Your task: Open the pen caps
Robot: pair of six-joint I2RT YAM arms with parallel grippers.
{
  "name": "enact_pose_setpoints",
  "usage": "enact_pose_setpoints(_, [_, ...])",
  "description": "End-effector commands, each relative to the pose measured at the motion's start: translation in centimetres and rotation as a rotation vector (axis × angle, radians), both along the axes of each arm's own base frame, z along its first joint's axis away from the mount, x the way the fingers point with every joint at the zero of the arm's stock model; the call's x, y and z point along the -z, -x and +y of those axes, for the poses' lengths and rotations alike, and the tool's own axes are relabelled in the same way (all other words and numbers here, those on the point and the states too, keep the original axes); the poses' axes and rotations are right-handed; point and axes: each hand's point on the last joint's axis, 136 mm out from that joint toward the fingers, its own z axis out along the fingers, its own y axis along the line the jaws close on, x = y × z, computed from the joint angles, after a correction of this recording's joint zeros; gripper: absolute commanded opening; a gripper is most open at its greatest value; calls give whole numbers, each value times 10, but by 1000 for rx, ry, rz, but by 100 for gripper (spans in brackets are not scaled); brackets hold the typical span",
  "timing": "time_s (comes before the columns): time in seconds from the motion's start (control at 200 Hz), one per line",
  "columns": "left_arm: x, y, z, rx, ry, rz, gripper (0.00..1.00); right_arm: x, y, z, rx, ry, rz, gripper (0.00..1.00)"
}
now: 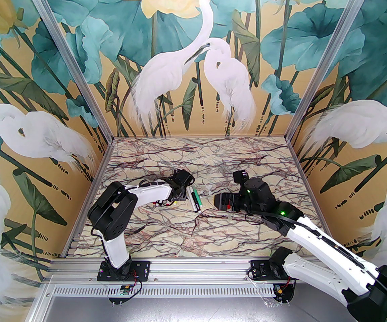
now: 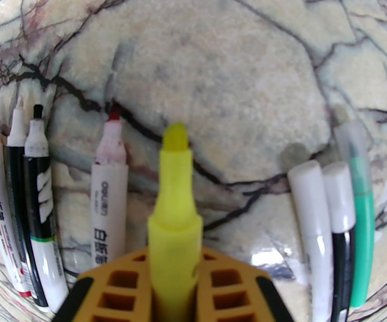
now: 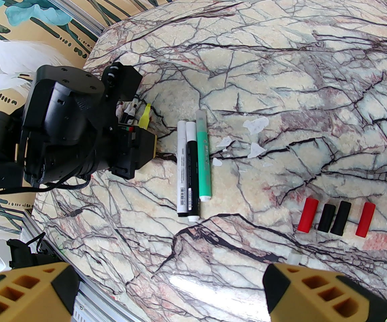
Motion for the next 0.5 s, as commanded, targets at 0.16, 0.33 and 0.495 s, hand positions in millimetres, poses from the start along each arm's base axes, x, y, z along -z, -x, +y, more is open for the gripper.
enact_pose_setpoints(0.16, [6,0,7,-8,-49,22,20,-1,0,-1,10,-23,-9,99])
enact_pose_setpoints(0.33, [7,2,8,-8,-46,32,24,2,1,1,7,-31,-5,99])
enact_pose_setpoints(0.495, [6,3,9,-6,-54,35,29,5,1,0,9,-31,-4,99])
